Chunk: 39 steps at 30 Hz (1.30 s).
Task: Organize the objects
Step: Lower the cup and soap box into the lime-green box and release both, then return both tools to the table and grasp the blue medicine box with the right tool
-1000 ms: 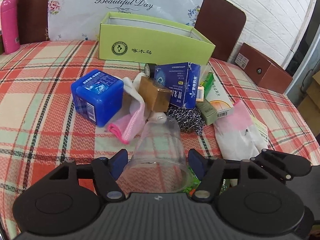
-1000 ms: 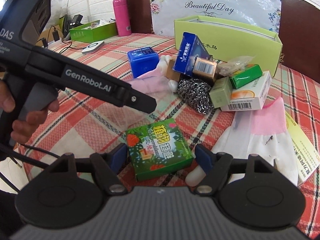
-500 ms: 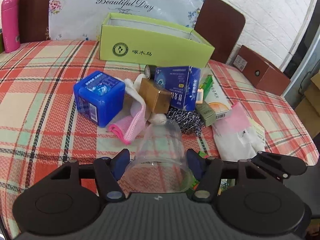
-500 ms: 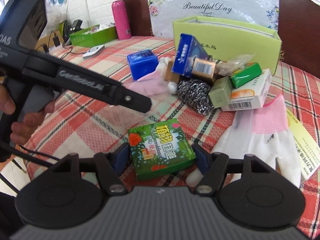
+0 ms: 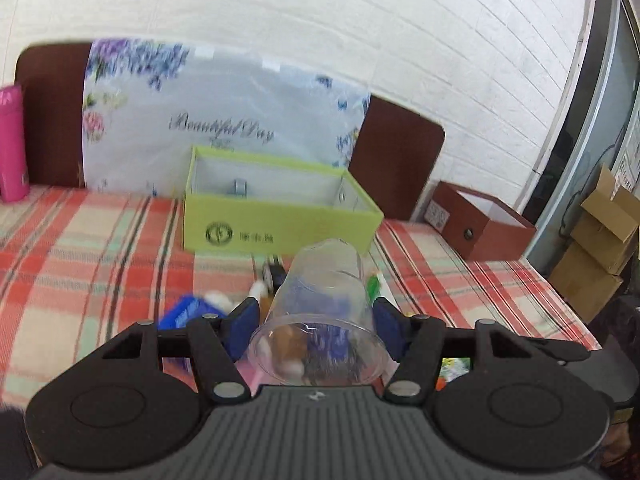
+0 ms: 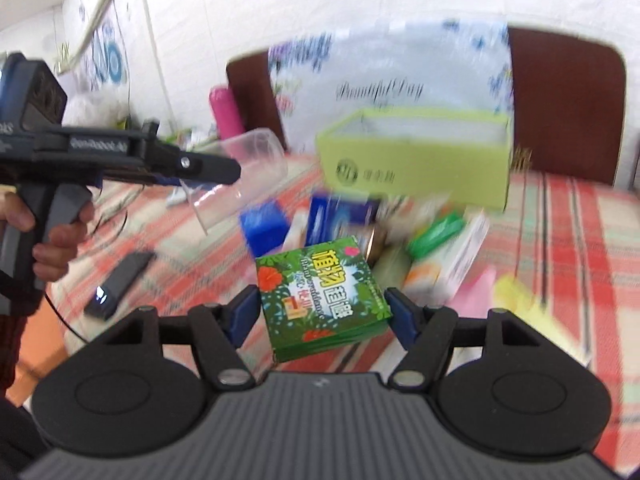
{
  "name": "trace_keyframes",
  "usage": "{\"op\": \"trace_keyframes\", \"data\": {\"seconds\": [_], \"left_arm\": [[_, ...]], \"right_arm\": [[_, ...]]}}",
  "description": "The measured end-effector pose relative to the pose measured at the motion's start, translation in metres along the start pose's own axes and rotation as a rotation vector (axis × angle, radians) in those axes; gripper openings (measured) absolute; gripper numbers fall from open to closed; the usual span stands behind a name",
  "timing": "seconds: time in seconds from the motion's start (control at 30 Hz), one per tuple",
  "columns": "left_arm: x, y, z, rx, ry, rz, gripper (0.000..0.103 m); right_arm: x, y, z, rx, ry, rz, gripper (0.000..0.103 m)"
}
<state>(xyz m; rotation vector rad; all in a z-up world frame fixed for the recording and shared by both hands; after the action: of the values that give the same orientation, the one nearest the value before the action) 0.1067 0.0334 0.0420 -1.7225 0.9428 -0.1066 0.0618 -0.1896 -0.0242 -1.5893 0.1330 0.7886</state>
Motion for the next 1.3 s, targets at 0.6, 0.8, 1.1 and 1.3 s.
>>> {"op": "trace_keyframes", "data": {"seconds": [0.6, 0.8, 1.1, 1.3], "left_arm": [[0.148, -0.125, 0.067, -0.048, -0.024, -0.072, 0.065], [0.188, -0.133, 0.091, -0.064, -0.046, -0.071, 0.083], [0.188, -0.109, 0.120, -0.083, -0.109, -0.007, 0.096], [0.148, -0.111, 0.094, -0.073, -0.111, -0.055, 0.096]], "right_arm": [[0.152, -0.139, -0.076, 0.045, 0.333, -0.113, 0.067], [0.207, -0.148, -0.093, 0.008, 0.378, -0.074, 0.068], [0.218, -0.126, -0.094, -0.067, 0.418, -0.118, 0.103], [0.167, -0.124, -0.085, -0.015, 0.419, -0.166, 0.103]]}}
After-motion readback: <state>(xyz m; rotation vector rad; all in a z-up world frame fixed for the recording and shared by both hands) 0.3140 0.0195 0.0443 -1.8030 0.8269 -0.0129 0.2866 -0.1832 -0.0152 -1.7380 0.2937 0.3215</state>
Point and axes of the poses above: each gripper's, at about its wrist camera, not at the fingertips, and x roughly the way its jaws point, z to its left, y to its underside, the point moved 5 cm from there along x, roughly the way its jaws point, and after that the axes turned 15 degrees about y, right-handed, at the moved point
